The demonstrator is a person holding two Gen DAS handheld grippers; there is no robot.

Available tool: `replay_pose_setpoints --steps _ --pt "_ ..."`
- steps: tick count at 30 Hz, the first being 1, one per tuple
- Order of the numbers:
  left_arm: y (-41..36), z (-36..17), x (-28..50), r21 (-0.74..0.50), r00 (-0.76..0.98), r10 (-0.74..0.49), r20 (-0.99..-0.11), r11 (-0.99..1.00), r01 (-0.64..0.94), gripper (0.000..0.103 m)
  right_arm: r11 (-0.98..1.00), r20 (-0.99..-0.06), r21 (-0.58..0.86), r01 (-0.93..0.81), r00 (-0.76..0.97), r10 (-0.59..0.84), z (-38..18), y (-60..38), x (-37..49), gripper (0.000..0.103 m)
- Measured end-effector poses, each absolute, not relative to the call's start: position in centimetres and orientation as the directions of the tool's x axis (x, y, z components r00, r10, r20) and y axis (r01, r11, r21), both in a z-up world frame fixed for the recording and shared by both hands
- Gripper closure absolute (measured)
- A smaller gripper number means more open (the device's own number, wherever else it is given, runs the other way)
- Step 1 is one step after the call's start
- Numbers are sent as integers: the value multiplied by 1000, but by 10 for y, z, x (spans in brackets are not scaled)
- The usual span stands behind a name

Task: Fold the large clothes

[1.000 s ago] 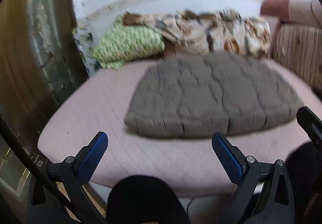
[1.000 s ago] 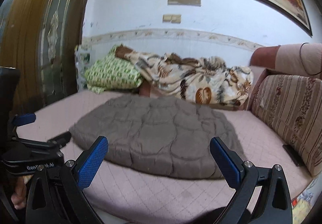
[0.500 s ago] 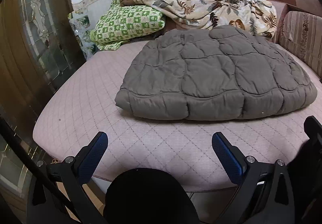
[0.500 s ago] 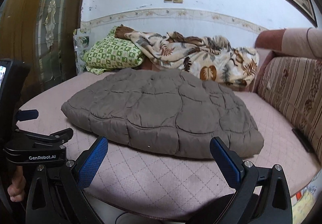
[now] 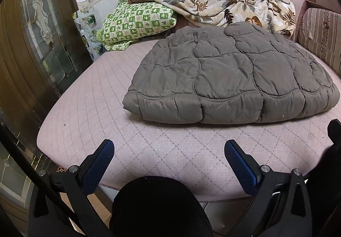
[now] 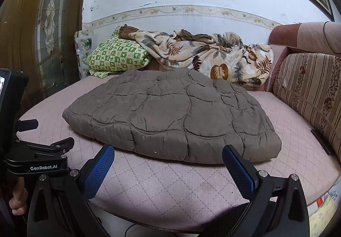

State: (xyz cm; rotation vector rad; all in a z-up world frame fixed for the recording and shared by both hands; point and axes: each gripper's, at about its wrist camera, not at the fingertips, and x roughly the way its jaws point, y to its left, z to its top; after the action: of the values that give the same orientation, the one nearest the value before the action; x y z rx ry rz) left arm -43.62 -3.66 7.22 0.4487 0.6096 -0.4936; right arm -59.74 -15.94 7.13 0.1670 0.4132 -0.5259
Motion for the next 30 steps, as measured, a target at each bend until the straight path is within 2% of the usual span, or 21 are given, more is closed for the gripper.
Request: replay_pose_setpoints --steps 30 --pt "-36 68 -436 259 714 -294 -635 790 556 0 852 -432 48 521 780 -452 67 -157 -597 1"
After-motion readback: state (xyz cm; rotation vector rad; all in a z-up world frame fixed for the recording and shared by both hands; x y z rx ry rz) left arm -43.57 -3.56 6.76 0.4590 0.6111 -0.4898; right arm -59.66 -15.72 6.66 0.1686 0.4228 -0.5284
